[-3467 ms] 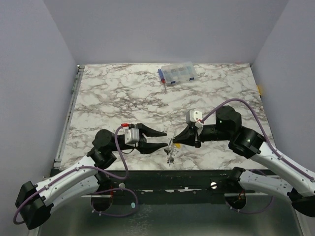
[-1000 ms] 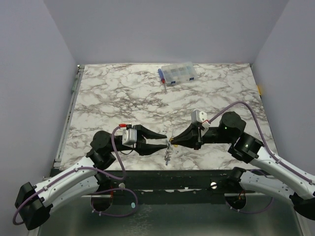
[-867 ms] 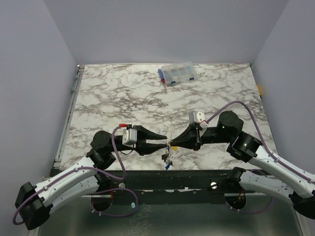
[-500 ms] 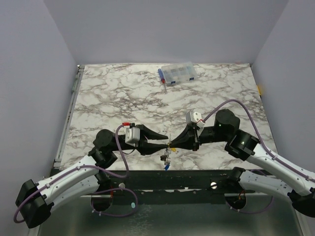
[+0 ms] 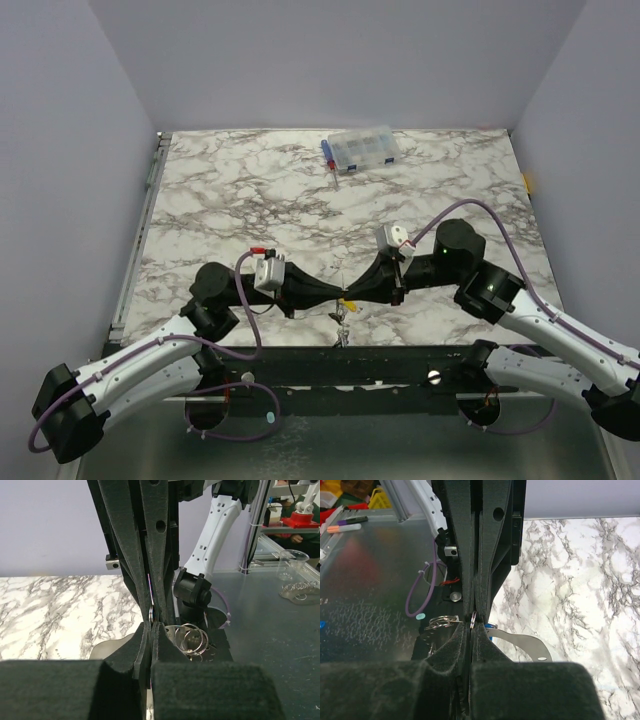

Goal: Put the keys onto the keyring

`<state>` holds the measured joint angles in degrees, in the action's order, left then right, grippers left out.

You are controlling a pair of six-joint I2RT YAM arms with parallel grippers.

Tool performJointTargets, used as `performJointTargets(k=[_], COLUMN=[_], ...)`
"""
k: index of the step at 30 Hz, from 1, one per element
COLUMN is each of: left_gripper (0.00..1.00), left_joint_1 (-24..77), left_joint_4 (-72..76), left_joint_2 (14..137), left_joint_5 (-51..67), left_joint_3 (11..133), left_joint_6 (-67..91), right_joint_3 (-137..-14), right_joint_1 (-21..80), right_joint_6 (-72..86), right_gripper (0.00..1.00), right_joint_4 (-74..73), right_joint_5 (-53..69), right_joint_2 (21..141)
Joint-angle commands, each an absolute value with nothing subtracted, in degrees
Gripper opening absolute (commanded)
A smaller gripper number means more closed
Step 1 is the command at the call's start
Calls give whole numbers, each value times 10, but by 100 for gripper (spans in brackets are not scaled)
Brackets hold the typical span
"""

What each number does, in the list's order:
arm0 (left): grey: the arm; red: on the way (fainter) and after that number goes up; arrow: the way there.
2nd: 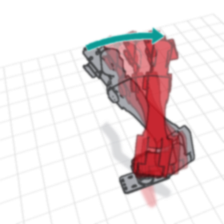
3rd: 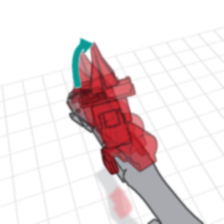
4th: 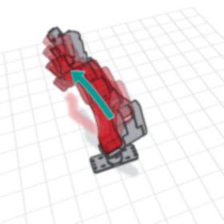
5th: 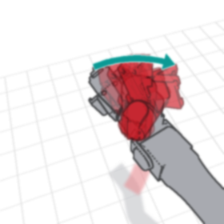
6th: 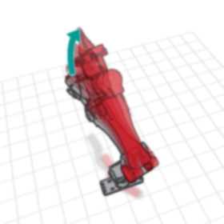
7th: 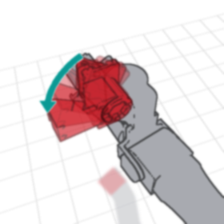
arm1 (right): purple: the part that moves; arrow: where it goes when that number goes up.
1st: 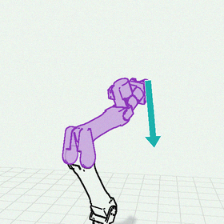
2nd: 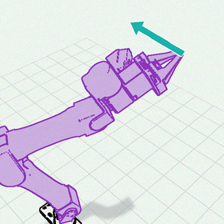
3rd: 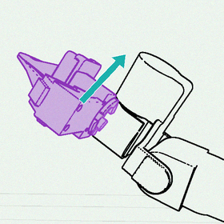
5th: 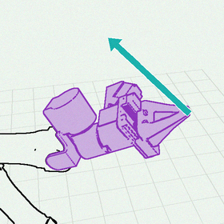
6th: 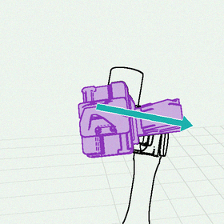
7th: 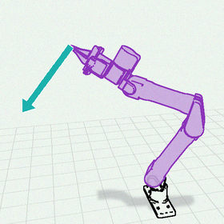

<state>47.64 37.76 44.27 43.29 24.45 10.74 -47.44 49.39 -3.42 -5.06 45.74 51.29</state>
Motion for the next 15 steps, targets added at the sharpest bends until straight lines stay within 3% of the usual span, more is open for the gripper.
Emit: performJointTargets(k=[1,4,7,15], left_gripper=[0,0,0,0], left_joint_1=[473,465,456,452], left_joint_4=[377,359,341,323], left_joint_2=[446,439,440,446], left_joint_5=[406,389,386,386], left_joint_3=[257,259,268,275], left_joint_6=[117,109,102,97], right_joint_3=[-486,-506,-520,-563], right_joint_1=[501,500,500,500], right_joint_6=[-20,-52,-76,-128], right_gripper=[4,31,45,55], right_joint_4=[6,-67,-119,-238], right_joint_5=[486,457,436,379], right_joint_2=[513,513,508,518])
